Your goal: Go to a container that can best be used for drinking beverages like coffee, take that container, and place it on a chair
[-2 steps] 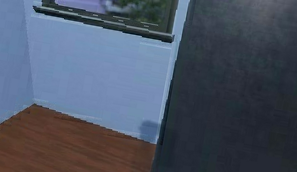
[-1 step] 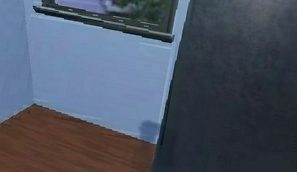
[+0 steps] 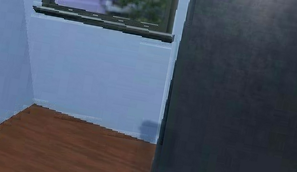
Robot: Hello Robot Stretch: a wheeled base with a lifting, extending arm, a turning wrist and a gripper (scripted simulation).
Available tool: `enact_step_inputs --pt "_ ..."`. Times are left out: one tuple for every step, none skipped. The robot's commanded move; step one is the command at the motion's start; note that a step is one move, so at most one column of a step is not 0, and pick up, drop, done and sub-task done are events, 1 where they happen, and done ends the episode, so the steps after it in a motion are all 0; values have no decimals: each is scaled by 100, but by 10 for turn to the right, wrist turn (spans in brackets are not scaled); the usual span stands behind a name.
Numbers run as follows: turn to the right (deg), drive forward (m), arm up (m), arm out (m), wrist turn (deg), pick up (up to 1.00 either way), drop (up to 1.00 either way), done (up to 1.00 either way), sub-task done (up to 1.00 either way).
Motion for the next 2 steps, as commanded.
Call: enact_step_inputs --pt "0 0 0 0 450 0 0 0 0" --pt "0 0 0 0 270 0 0 0 0"
